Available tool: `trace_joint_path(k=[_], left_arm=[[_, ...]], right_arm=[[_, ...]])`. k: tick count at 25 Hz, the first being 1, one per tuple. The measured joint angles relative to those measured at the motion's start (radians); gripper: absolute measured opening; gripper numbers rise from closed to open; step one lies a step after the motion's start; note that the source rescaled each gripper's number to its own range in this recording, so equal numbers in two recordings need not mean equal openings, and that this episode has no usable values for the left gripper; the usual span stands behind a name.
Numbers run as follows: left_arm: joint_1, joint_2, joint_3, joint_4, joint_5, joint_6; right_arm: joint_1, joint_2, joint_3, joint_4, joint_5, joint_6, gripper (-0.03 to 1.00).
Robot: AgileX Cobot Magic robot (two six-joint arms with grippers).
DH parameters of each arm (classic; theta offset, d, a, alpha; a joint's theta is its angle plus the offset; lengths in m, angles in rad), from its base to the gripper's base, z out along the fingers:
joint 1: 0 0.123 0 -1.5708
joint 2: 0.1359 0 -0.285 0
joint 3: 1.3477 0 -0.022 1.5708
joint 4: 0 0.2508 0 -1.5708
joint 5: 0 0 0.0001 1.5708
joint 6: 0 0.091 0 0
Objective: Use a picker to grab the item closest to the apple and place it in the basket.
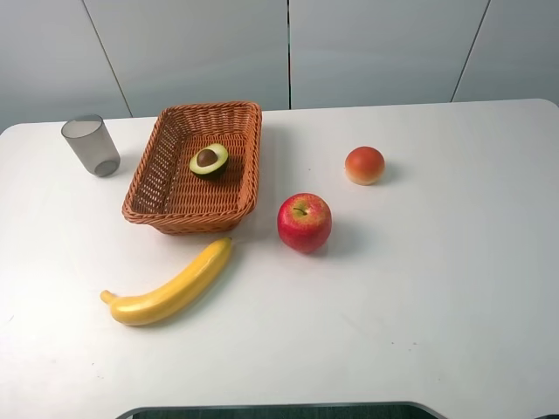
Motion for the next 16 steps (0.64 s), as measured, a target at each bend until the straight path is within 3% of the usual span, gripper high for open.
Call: trace_joint_path(k=[16], left_arm=[[0.000,0.000,0.000,0.000,0.000,-0.002]], right_arm=[[0.000,0.000,0.000,0.000,0.000,0.000,1.00]])
